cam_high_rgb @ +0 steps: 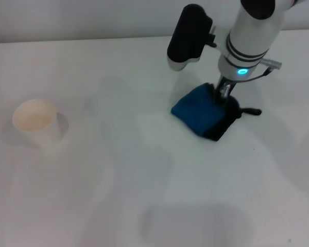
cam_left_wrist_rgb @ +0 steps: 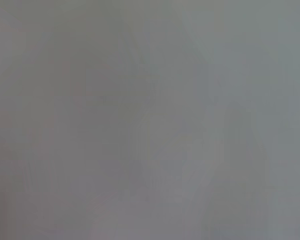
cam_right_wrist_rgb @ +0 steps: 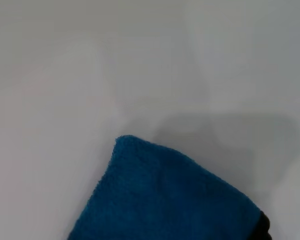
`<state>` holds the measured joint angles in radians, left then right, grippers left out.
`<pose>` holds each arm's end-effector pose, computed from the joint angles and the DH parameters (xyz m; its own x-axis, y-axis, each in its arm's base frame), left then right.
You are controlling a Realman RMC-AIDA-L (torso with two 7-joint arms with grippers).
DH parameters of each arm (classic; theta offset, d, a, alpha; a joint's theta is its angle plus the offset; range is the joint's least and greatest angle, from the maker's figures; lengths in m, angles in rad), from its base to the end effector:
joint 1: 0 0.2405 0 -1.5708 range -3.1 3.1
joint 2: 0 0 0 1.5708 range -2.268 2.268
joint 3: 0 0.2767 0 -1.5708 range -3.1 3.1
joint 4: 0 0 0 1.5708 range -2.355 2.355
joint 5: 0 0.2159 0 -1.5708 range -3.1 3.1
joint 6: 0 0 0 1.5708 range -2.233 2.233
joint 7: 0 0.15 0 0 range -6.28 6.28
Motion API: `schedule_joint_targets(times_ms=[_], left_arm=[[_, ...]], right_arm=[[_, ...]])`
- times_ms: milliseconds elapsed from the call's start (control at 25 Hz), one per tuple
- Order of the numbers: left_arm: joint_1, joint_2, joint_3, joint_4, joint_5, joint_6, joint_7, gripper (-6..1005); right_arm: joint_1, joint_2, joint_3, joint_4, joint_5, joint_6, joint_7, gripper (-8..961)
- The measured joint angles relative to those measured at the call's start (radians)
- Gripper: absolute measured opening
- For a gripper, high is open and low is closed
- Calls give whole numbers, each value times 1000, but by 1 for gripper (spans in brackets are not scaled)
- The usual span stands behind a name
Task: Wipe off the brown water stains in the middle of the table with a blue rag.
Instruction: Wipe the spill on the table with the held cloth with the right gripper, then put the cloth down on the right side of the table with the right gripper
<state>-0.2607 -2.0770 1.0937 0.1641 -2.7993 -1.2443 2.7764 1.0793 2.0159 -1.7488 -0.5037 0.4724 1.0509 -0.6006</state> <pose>-0.4075 0.2924 0.0240 0.6705 -0.0591 0.7395 0.7409 0.0015 -0.6716 0.2125 0.4554 -0.0710 0.6794 -0.4690 0.5644 -0.1319 -0.8346 -0.5348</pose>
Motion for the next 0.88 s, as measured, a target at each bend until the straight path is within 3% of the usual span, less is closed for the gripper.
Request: schedule_joint_targets(times_ms=[280, 600, 720, 880], left_arm=[[0, 0, 0, 0, 0, 0, 0, 874], [4, 1, -2, 0, -1, 0, -1, 874], [5, 1, -1, 0, -1, 0, -1, 875], [4, 2, 0, 0, 0, 0, -1, 875]], right_arm=[[-19, -3, 49, 9, -107, -18, 57, 94], [-72, -3, 454, -67, -100, 139, -193, 94], [-107, -3, 522, -120, -57, 201, -248, 94], [-123, -8, 539, -126, 31, 266, -312, 93]])
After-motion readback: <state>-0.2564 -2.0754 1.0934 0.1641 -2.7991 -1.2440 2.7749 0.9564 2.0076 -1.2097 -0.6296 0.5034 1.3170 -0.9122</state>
